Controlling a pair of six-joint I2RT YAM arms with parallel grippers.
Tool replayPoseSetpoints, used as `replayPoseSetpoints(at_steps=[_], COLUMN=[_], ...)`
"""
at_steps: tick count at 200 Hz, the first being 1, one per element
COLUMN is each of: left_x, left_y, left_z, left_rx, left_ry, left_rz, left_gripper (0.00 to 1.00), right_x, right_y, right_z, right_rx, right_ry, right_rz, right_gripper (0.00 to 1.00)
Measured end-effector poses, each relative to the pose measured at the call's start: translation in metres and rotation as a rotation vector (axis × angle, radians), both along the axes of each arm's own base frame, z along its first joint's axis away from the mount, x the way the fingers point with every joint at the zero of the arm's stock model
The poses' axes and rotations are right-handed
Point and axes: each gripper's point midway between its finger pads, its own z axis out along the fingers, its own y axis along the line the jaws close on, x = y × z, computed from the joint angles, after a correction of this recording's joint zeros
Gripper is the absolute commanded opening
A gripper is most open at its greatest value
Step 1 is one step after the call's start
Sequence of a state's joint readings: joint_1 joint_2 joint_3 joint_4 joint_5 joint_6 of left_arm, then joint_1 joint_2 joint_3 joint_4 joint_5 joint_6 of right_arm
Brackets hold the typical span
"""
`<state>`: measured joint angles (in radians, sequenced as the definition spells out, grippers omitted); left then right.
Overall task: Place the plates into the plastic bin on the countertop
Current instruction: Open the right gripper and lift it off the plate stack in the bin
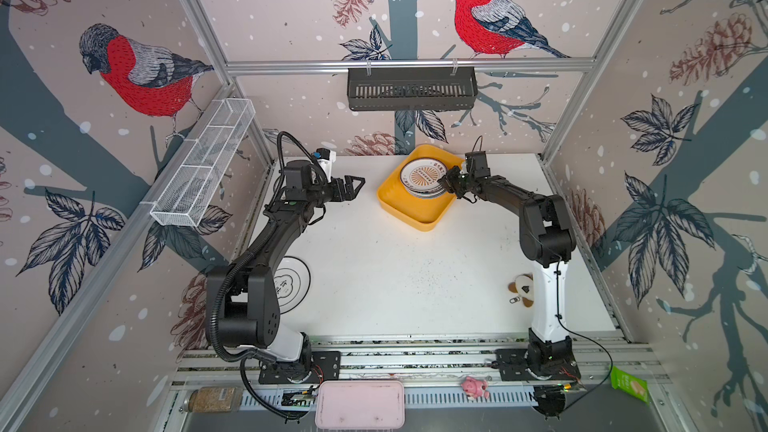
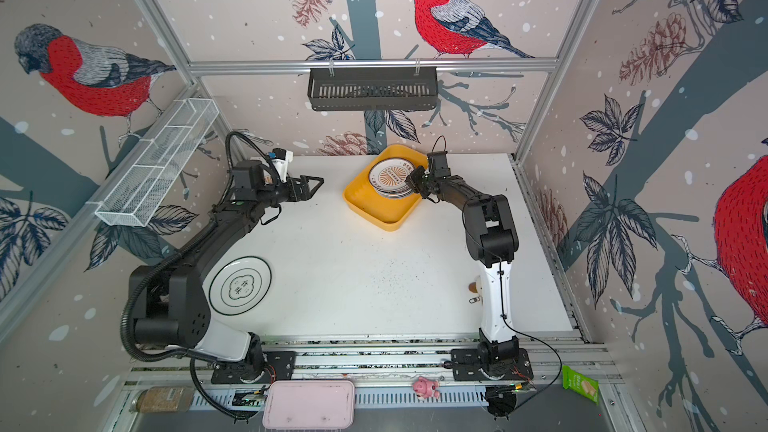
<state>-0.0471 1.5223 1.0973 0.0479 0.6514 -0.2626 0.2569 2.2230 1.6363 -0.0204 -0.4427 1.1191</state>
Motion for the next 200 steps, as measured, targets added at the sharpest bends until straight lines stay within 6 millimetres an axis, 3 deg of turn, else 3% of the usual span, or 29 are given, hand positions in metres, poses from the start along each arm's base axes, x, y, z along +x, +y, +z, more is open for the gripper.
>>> replayPoseSetpoints(at_steps=[30, 89, 123, 200], left_x=[0.002, 0.005, 0.007, 0.014], left_y=[0.003, 0.013, 0.021, 0.035], left_z=[-0.004, -0.005, -0.006, -0.010], left_rx=[0.000, -0.004, -0.013, -0.020], left_ry=[0.010, 0.014, 0.017, 0.034], left_rz=[0.006, 0.029, 0.041, 0.091], left_gripper=[0.96, 0.96, 0.96, 0.96], right_x=[0.001, -0.001, 0.003, 0.009], right_y=[-0.004, -0.005, -0.005, -0.015], right_z=[-0.002, -0.006, 0.001, 0.021], right_rx=[-0.014, -0.033, -0.038, -0.127], right_ry=[0.003, 0.006, -0.014, -0.046], right_rz=[-0.011, -0.004, -0.003, -0.017], right_gripper=[0.21, 0.34, 0.50, 0.67])
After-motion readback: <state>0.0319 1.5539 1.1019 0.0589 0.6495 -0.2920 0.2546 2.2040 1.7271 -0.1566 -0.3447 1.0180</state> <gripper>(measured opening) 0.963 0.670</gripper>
